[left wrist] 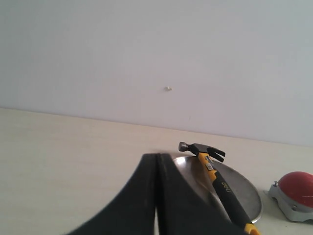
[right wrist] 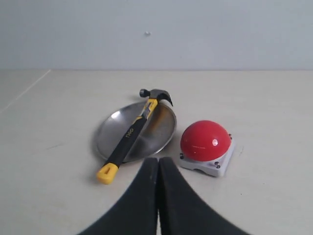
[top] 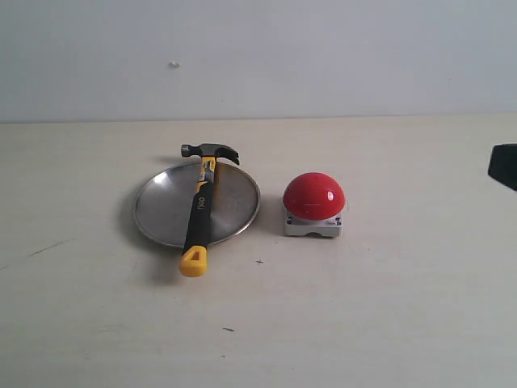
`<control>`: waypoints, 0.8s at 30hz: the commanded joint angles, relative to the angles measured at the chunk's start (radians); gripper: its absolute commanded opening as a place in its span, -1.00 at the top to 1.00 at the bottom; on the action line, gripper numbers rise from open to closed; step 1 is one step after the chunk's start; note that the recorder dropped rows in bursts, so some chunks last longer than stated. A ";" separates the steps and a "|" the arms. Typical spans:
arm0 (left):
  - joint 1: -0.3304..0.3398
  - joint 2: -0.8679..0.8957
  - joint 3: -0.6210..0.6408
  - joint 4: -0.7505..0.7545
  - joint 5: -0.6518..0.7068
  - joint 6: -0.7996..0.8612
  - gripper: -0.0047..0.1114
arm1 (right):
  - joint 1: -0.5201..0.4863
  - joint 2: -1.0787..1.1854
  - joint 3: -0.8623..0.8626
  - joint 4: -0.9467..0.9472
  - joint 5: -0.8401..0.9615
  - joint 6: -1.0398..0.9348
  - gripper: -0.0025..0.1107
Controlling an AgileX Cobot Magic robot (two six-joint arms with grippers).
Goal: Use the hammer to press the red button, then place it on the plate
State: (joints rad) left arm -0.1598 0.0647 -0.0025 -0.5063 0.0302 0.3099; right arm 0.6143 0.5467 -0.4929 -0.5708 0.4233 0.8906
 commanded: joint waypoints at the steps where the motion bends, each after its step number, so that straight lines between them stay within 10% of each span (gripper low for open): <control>1: 0.002 -0.005 0.003 0.005 -0.001 -0.004 0.92 | 0.001 -0.066 0.003 -0.002 0.009 -0.008 0.96; 12: 0.002 -0.005 0.003 0.005 -0.001 -0.004 0.92 | -0.052 -0.120 0.005 -0.049 0.011 -0.031 0.96; 24: 0.002 -0.005 0.003 0.005 -0.001 -0.004 0.92 | -0.619 -0.297 0.007 -0.002 0.008 -0.031 0.96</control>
State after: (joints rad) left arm -0.1598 0.0647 -0.0025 -0.5063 0.0302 0.3099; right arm 0.0840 0.2907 -0.4929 -0.5786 0.4353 0.8701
